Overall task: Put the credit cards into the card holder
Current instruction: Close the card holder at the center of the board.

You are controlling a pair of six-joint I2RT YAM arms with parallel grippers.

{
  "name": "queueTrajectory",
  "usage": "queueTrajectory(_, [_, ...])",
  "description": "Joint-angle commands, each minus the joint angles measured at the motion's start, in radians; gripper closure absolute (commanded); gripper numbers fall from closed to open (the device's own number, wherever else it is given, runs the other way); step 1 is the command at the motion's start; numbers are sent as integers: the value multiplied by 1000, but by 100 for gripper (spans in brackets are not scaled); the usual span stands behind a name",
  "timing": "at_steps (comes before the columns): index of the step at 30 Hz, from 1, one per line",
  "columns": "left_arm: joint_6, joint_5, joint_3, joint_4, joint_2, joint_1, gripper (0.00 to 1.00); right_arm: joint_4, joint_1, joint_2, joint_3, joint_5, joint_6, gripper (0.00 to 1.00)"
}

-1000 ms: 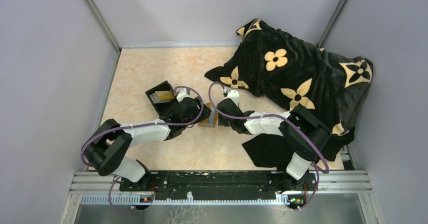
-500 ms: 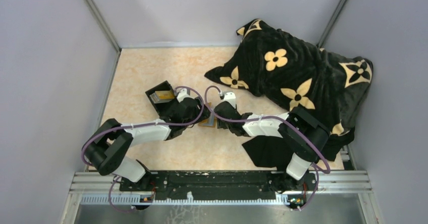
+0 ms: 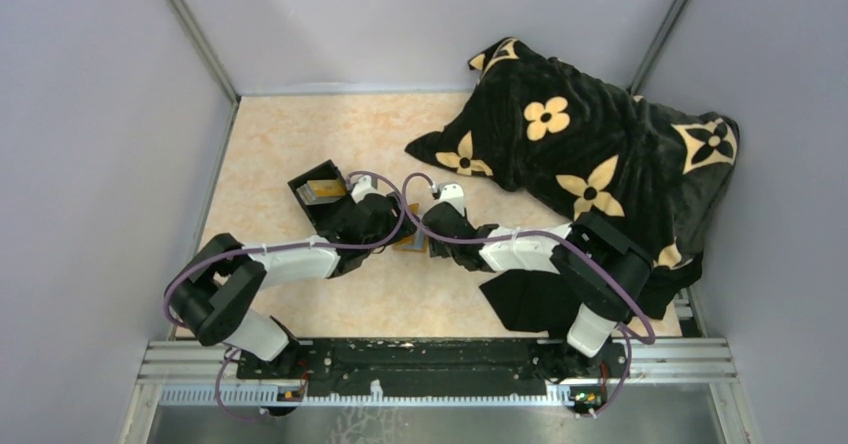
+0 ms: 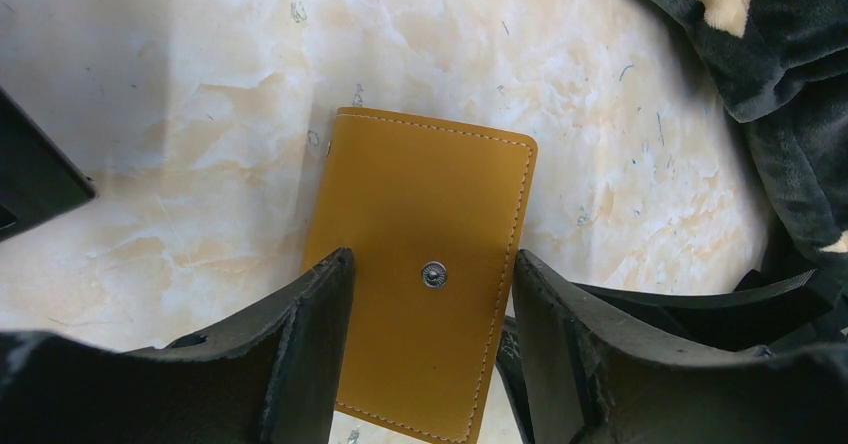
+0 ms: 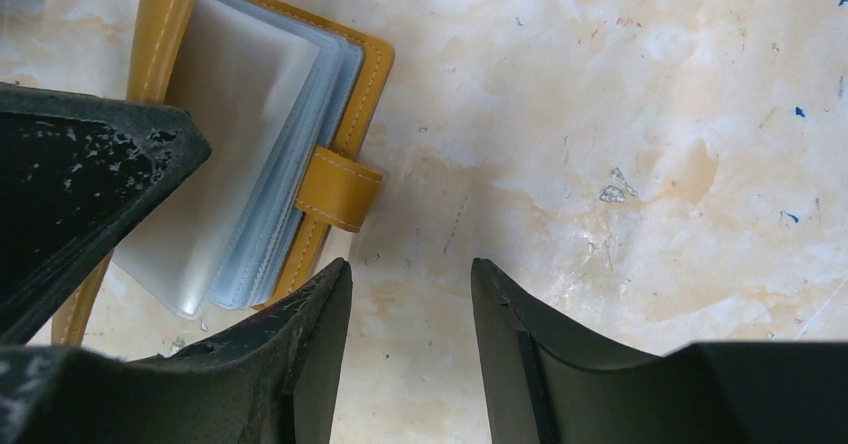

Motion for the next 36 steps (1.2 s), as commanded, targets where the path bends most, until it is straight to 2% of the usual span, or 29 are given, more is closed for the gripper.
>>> queueTrajectory(1, [5,9,-27,-25,31,-4,35,-31,24,21,32,-16,-13,52])
queueTrajectory(26, [2,23,-35,-20,70,-9,35,-5,26,82,104,75,-64,53])
queueTrajectory(36, [-4,19,-50,-23,85,-12,36,60,24,70,72,189,-80,54])
